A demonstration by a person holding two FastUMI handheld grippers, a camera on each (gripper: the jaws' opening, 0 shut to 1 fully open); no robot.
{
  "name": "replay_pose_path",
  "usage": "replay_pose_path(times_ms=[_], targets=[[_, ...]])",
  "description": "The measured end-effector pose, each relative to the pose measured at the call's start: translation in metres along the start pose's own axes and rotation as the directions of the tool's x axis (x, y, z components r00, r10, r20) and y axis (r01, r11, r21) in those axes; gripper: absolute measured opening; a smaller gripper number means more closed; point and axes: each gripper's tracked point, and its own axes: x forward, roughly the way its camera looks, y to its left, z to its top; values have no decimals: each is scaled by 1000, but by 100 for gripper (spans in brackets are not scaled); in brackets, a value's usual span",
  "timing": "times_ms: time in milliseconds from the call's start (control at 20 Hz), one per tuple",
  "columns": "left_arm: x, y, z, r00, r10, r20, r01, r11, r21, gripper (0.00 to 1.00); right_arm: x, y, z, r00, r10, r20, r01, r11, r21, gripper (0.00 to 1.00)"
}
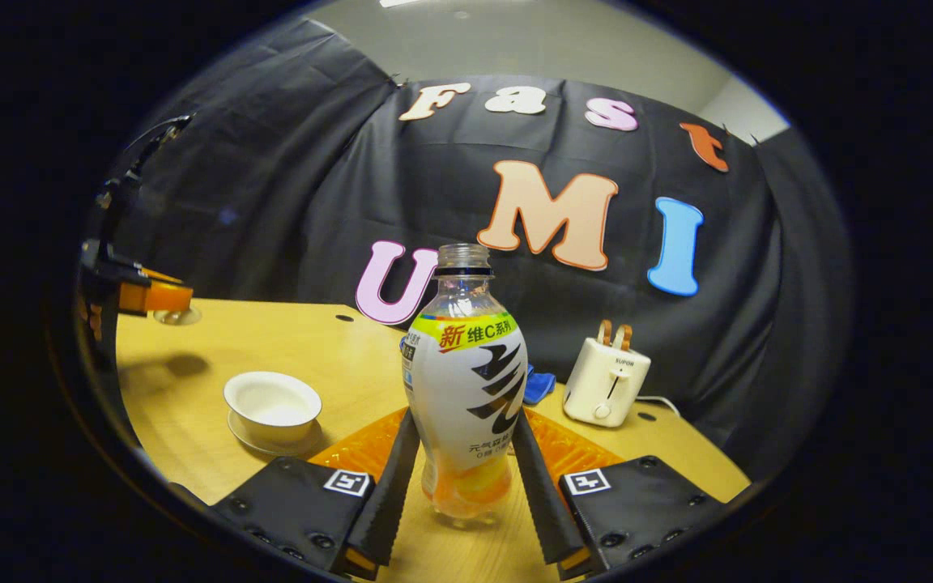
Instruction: Open the teacup lid with one hand, grasp the water bottle and pour water into the teacup with the other hand; after pouring, place the water bottle on the coaster and then close the teacup lid.
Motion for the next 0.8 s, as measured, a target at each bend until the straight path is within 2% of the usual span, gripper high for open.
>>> replay_pose_path(times_ms=[250, 450, 650, 800], targets=[[-1, 11, -3, 1000, 13, -1, -13, 1000, 4, 22, 5, 8, 11, 999, 0, 38, 9, 970, -243, 72], [-1, 20, -7, 1000, 20, -2, -20, 1000, 7, 22, 11, 16, 1, 1000, 5, 23, 5, 912, -410, 72], [0, 29, -11, 1000, 25, -10, -25, 1000, -3, 22, 13, 28, -4, 999, 15, 38, 9, 824, -567, 72], [1, 34, -15, 999, 27, -18, -27, 1000, -5, 22, 13, 34, -6, 998, 29, 57, 18, 724, -690, 71]])
